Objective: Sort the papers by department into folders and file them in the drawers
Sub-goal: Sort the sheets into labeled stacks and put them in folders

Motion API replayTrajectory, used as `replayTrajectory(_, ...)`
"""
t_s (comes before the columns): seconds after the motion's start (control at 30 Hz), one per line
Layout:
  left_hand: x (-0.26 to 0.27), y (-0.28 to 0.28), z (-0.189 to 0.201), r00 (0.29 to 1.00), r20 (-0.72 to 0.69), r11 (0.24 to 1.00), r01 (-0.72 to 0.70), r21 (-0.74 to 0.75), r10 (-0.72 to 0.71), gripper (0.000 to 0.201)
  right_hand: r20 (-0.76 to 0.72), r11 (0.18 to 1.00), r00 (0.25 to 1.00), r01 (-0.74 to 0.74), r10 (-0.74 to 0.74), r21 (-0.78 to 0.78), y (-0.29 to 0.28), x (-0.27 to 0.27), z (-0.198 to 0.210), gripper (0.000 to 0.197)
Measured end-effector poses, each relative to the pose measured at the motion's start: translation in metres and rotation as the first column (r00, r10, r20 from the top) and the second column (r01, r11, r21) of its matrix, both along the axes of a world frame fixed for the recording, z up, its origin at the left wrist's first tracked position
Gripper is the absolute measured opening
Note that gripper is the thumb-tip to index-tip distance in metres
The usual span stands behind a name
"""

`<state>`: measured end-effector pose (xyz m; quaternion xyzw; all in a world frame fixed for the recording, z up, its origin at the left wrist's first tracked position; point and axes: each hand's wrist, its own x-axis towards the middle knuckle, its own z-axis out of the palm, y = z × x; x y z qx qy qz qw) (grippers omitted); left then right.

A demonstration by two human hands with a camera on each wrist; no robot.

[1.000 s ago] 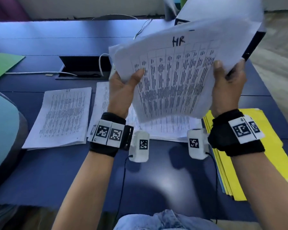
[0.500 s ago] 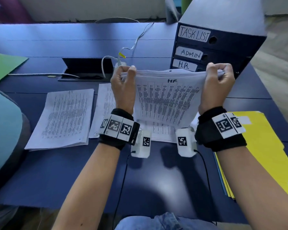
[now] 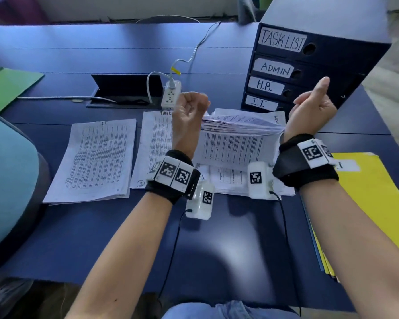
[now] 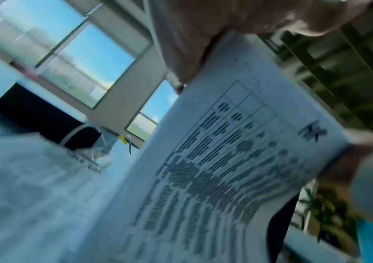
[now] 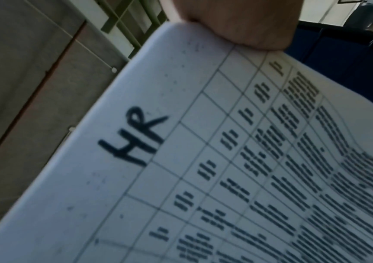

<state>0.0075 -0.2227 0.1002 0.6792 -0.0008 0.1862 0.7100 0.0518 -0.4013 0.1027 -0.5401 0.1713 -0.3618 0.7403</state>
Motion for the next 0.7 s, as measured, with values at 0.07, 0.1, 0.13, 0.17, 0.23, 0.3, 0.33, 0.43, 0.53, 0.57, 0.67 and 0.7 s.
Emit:
replayTrajectory(0.07,-0.008,0.006,-0.006,0.996,0.001,0.980,0.084,0.181,-0.085,0.075,0.023,0.998,0.999,0.026,-0.027,0.052,-0.004,0.009,0.008,0.062)
replayTrajectory(0.1,-0.012,0.009,-0.009,0.992,-0.010,0.949,0.123,0.291,-0.126,0.079,0.030,0.997,0.999,0.031,-0.033,0.078,-0.005,0.012,0.011,0.063)
replayTrajectory(0.13,-0.016,0.012,-0.013,0.987,-0.020,0.914,0.158,0.374,-0.162,0.081,0.031,0.995,0.999,0.028,-0.031,0.100,-0.006,0.014,0.014,0.065)
replayTrajectory(0.17,-0.018,0.015,-0.018,0.985,-0.035,0.892,0.167,0.419,-0.168,0.082,0.030,0.993,0.999,0.023,-0.027,0.118,-0.007,0.014,0.017,0.066)
replayTrajectory(0.23,-0.019,0.022,-0.027,0.988,-0.027,0.888,0.147,0.435,-0.150,0.079,0.024,0.989,1.000,0.016,-0.020,0.148,-0.007,0.012,0.024,0.068)
replayTrajectory(0.3,-0.019,0.024,-0.028,0.985,-0.002,0.895,0.156,0.418,-0.171,0.077,0.026,0.982,1.000,-0.004,-0.001,0.188,-0.006,0.009,0.034,0.066)
replayTrajectory(0.33,-0.018,0.023,-0.027,0.986,0.002,0.901,0.154,0.406,-0.170,0.078,0.028,0.978,0.999,-0.020,0.015,0.206,-0.006,0.007,0.039,0.064)
replayTrajectory(0.43,-0.007,0.017,-0.017,0.994,-0.094,0.921,0.079,0.381,-0.046,0.043,0.058,0.968,0.993,-0.111,0.100,0.226,-0.006,0.001,0.047,0.054)
replayTrajectory(0.53,0.003,0.018,-0.009,0.992,-0.124,0.960,0.037,0.277,-0.003,0.023,0.005,0.971,0.978,-0.206,0.207,0.120,-0.007,-0.006,0.037,0.041)
replayTrajectory(0.57,0.005,0.019,-0.006,0.992,-0.128,0.969,0.027,0.247,0.005,0.030,-0.015,0.958,0.961,-0.273,0.275,0.084,-0.006,-0.010,0.030,0.039)
replayTrajectory(0.67,0.007,0.023,0.012,0.996,-0.090,0.990,0.004,0.138,0.008,0.023,-0.062,0.889,0.890,-0.456,0.452,-0.050,-0.004,-0.022,0.012,0.032)
replayTrajectory(0.7,0.007,0.024,0.020,0.999,-0.043,0.992,0.002,0.127,0.004,0.014,-0.066,0.875,0.880,-0.475,0.470,-0.098,-0.004,-0.024,0.008,0.028)
